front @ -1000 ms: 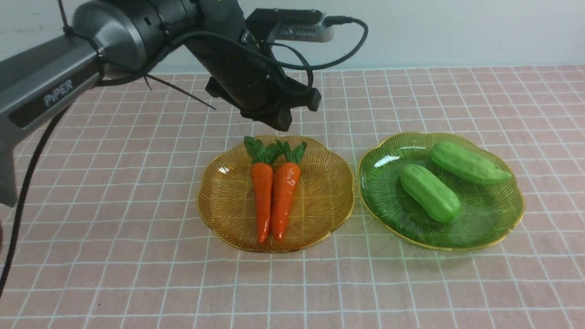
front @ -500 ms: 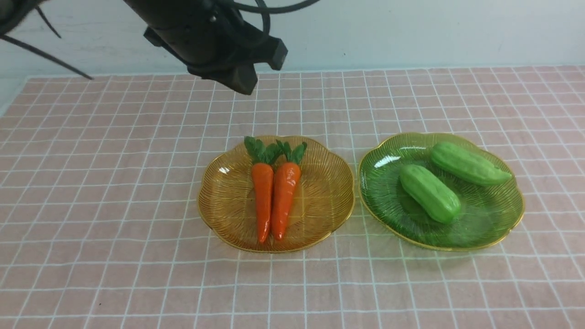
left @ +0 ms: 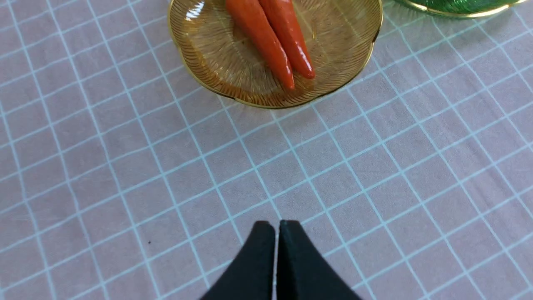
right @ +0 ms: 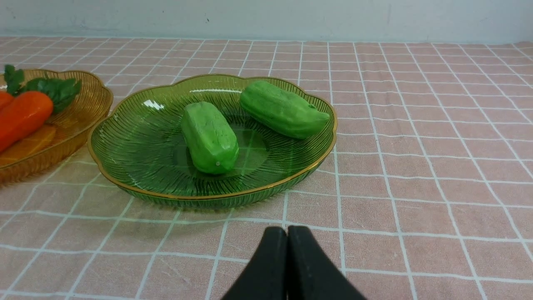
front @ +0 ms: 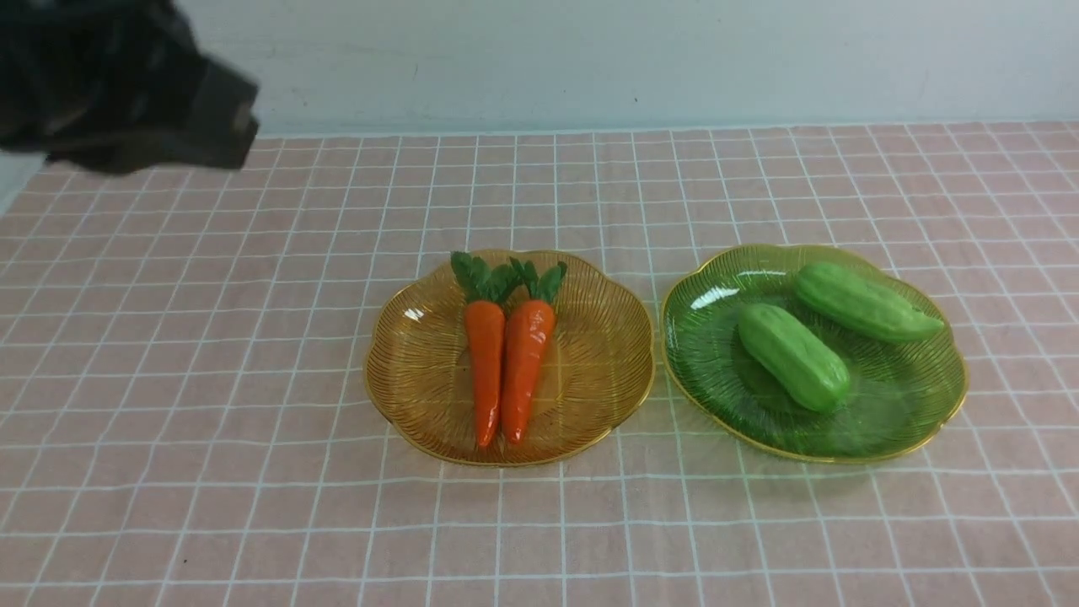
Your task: Put different types of vegetables on the plate.
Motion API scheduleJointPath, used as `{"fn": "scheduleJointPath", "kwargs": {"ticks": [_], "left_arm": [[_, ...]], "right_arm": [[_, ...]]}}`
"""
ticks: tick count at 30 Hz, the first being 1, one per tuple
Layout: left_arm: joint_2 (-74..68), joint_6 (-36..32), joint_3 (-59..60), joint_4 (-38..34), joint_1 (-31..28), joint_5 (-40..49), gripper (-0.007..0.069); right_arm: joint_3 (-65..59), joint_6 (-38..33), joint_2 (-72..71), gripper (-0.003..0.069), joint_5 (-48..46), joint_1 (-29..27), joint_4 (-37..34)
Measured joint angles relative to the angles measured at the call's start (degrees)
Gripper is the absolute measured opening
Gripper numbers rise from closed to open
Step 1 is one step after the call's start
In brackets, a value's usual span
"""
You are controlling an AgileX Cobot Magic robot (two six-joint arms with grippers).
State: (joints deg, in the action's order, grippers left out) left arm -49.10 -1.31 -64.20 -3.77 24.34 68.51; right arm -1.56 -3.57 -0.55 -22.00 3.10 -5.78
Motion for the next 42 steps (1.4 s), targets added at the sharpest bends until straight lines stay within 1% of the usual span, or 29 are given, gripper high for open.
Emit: {"fn": "scheduleJointPath", "kwargs": {"ticks": [1, 3, 4, 6, 8, 10, 14, 21, 24, 26, 28, 31, 35, 39, 42], "left_arm": [[3.3, 0.3, 3.8, -0.2, 0.0, -2.6, -0.0003], [9.4, 1.3, 13.1, -0.9, 0.0, -11.4, -0.0003], [13.1, 2.3, 19.7, -1.4, 0.0, -19.2, -0.0003], [17.4, 3.6, 26.5, -1.5, 0.0, -28.2, -0.0003], [21.1, 4.6, 32.2, -1.6, 0.0, -35.8, -0.0003], [24.1, 5.2, 36.8, -1.6, 0.0, -40.3, -0.0003], [25.9, 5.2, 43.2, -1.7, 0.0, -41.2, -0.0003], [25.9, 4.9, 47.9, -1.4, 0.0, -40.7, -0.0003], [26.7, 4.6, 49.8, 0.6, -0.4, -46.4, -0.0003], [28.2, 4.4, 52.3, 1.7, -2.2, -51.4, -0.0003], [30.9, 4.2, 54.6, 1.9, -5.4, -53.5, -0.0003], [38.2, 3.8, 60.3, 2.2, -13.0, -54.1, -0.0003], [44.3, 3.8, 63.9, 2.5, -18.8, -54.1, -0.0003], [47.9, 3.8, 65.7, 2.6, -21.7, -52.3, -0.0003], [49.3, 3.8, 65.8, 2.6, -22.0, -50.4, -0.0003]], "right_arm": [[0.0, 0.0, 0.0, -0.0015, 0.0, 0.0, 0.0], [0.0, 0.0, 0.0, -0.0015, 0.0, 0.0, 0.0], [0.0, 0.0, 0.0, -0.0015, 0.0, 0.0, 0.0], [0.0, 0.0, 0.0, -0.0015, 0.0, 0.0, 0.0], [0.0, 0.0, 0.0, -0.0015, 0.0, 0.0, 0.0], [0.0, 0.0, 0.0, -0.0015, 0.0, 0.0, 0.0], [0.0, 0.0, 0.0, -0.0015, 0.0, 0.0, 0.0], [0.0, 0.0, 0.0, -0.0015, 0.0, 0.0, 0.0], [0.0, 0.0, 0.0, -0.0015, 0.0, 0.0, 0.0], [0.0, 0.0, 0.0, -0.0015, 0.0, 0.0, 0.0], [0.0, 0.0, 0.0, -0.0015, 0.0, -0.1, 0.0], [0.0, 0.0, 0.0, -0.0015, 0.0, -0.1, 0.0], [0.0, 0.0, 0.0, -0.0015, 0.0, -0.1, 0.0], [0.0, 0.0, 0.0, -0.0015, -0.1, -0.1, 0.0], [0.0, 0.0, 0.0, -0.0015, -0.1, -0.1, 0.0]]}}
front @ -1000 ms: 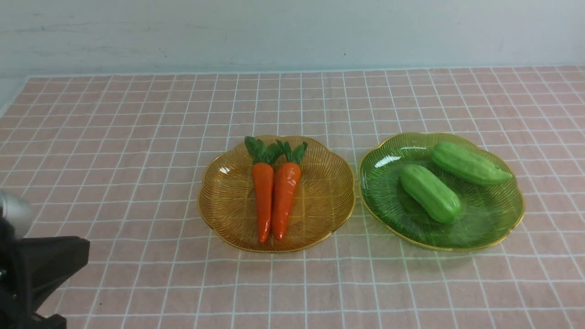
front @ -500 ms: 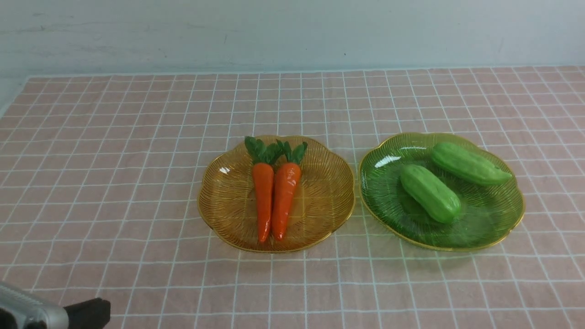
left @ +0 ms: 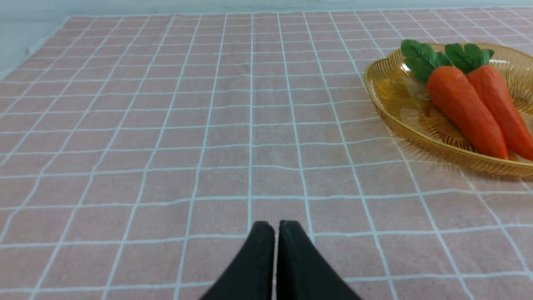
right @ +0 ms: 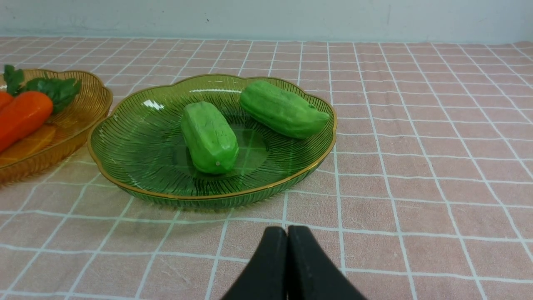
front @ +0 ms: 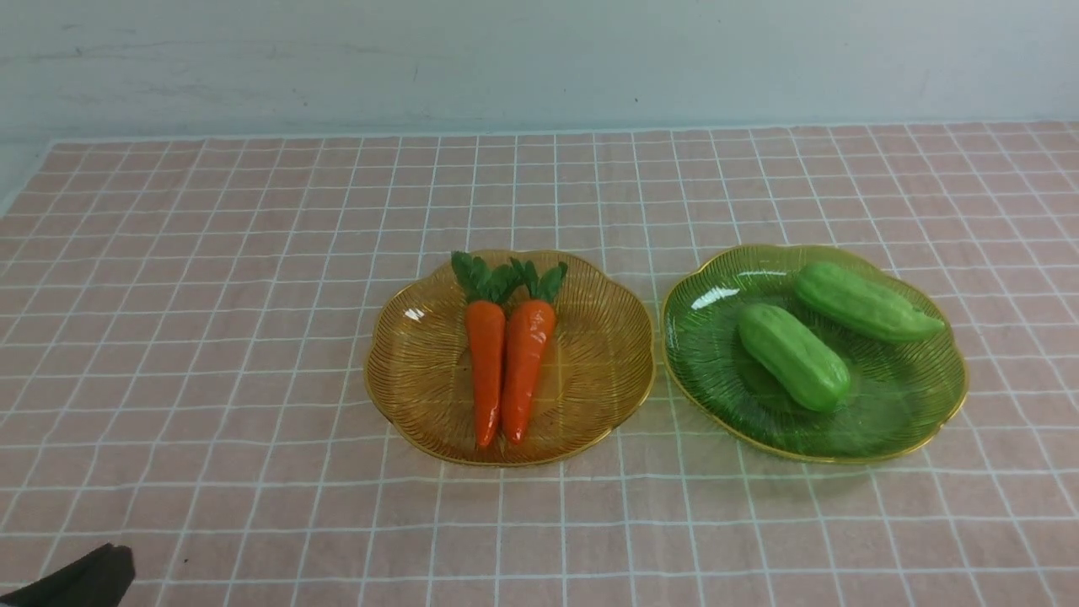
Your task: Put different types of vegetables on the plate.
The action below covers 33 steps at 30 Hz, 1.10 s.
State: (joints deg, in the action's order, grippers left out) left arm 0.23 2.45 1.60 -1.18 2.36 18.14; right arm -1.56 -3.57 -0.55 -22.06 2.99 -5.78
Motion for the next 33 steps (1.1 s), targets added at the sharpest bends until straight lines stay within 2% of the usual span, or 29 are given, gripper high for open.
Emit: {"fn": "scheduleJointPath", "kwargs": {"ticks": [7, 15, 20, 33], "left_arm": [[0.5, -0.9, 0.0, 0.1, -0.1, 3.8, -0.0003], [0.5, -1.9, 0.0, 0.1, 0.1, 3.8, -0.0003], [0.5, -1.9, 0.0, 0.1, 2.8, 3.8, -0.0003], [0.5, -2.0, 0.0, 0.1, 2.8, 3.8, -0.0003]], "right_arm": [[0.0, 0.0, 0.0, -0.0015, 0.0, 0.0, 0.0], [0.0, 0.0, 0.0, -0.0015, 0.0, 0.0, 0.0], [0.0, 0.0, 0.0, -0.0015, 0.0, 0.0, 0.0], [0.0, 0.0, 0.0, -0.0015, 0.0, 0.0, 0.0]]}}
